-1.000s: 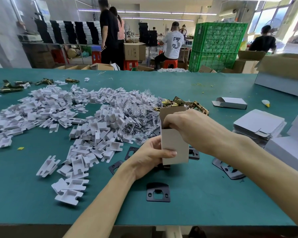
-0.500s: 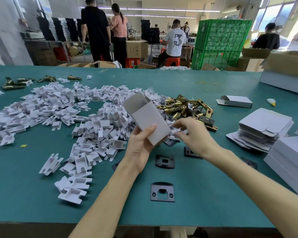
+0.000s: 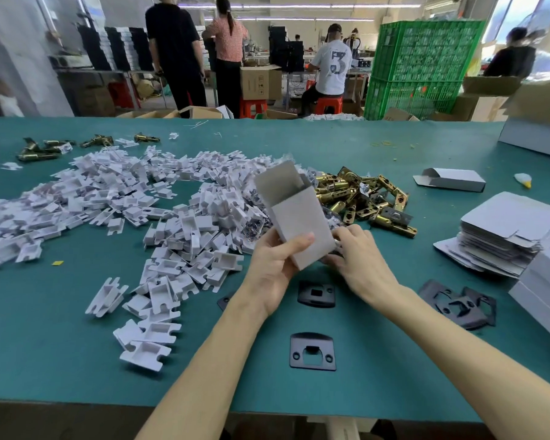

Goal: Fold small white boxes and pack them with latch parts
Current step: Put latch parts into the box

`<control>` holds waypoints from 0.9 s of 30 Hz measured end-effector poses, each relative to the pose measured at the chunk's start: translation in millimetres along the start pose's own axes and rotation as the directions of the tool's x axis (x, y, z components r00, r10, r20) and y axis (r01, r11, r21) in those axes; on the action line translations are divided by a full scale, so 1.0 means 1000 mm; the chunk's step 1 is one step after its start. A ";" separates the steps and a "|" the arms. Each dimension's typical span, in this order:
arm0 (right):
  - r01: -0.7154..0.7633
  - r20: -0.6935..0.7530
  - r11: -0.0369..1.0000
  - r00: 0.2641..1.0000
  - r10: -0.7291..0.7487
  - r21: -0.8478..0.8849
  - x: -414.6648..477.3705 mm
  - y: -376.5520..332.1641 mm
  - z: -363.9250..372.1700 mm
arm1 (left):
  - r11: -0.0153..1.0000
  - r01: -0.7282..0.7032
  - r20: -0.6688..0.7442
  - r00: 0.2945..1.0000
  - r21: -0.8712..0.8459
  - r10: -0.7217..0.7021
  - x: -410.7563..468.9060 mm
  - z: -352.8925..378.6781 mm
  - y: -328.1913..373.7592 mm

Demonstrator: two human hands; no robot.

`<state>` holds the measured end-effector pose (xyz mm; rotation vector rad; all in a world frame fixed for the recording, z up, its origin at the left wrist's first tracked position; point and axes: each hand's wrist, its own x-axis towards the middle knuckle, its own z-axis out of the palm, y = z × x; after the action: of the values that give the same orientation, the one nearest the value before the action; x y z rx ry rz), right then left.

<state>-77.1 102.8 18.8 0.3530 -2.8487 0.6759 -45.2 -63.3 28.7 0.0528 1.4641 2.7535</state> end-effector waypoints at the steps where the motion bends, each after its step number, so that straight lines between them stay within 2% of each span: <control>1: 0.001 -0.003 1.000 1.000 -0.001 0.009 -0.001 0.004 -0.002 | 0.999 0.000 0.024 1.000 0.043 -0.001 0.000 0.000 -0.001; 6: -0.073 0.027 0.994 0.997 0.071 0.081 -0.009 0.026 -0.014 | 0.983 -0.013 0.099 0.995 0.185 -0.005 -0.002 0.004 -0.007; 9: -0.067 0.051 0.998 0.997 0.066 0.017 -0.013 0.028 -0.021 | 0.969 -0.041 0.118 0.993 0.243 0.013 -0.003 0.004 -0.010; 12: -0.053 0.005 0.996 0.999 0.054 -0.068 -0.020 0.024 -0.032 | 0.953 -0.059 0.130 0.991 0.298 0.020 -0.004 0.005 -0.012; 14: -0.058 -0.057 0.997 0.997 0.056 -0.041 -0.026 0.020 -0.041 | 0.939 -0.064 0.142 0.990 0.338 0.017 -0.003 0.005 -0.013; 17: 0.015 -0.241 0.985 0.970 0.028 0.174 -0.033 0.011 -0.062 | 0.923 -0.087 0.167 0.986 0.375 0.026 -0.002 0.002 -0.015; 19: 0.112 -0.399 0.943 0.917 0.024 0.313 -0.037 0.000 -0.079 | 0.925 -0.088 0.185 0.983 0.368 0.020 -0.002 0.001 -0.016; 22: 0.269 -0.575 0.888 0.818 -0.007 0.373 -0.043 -0.016 -0.098 | 0.934 -0.088 0.199 0.980 0.348 0.018 -0.002 0.001 -0.017; 24: 0.329 -0.619 0.879 0.784 -0.050 0.345 -0.044 -0.025 -0.104 | 0.933 -0.094 0.209 0.978 0.348 0.021 -0.003 0.001 -0.017; 27: 0.356 -0.581 0.876 0.806 -0.112 0.326 -0.041 -0.035 -0.101 | 0.931 -0.105 0.231 0.973 0.349 0.023 -0.005 0.002 -0.018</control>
<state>-14.8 126.3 112.3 0.4821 -2.0526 1.1303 -40.3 -51.9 15.0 0.4091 1.9015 2.3860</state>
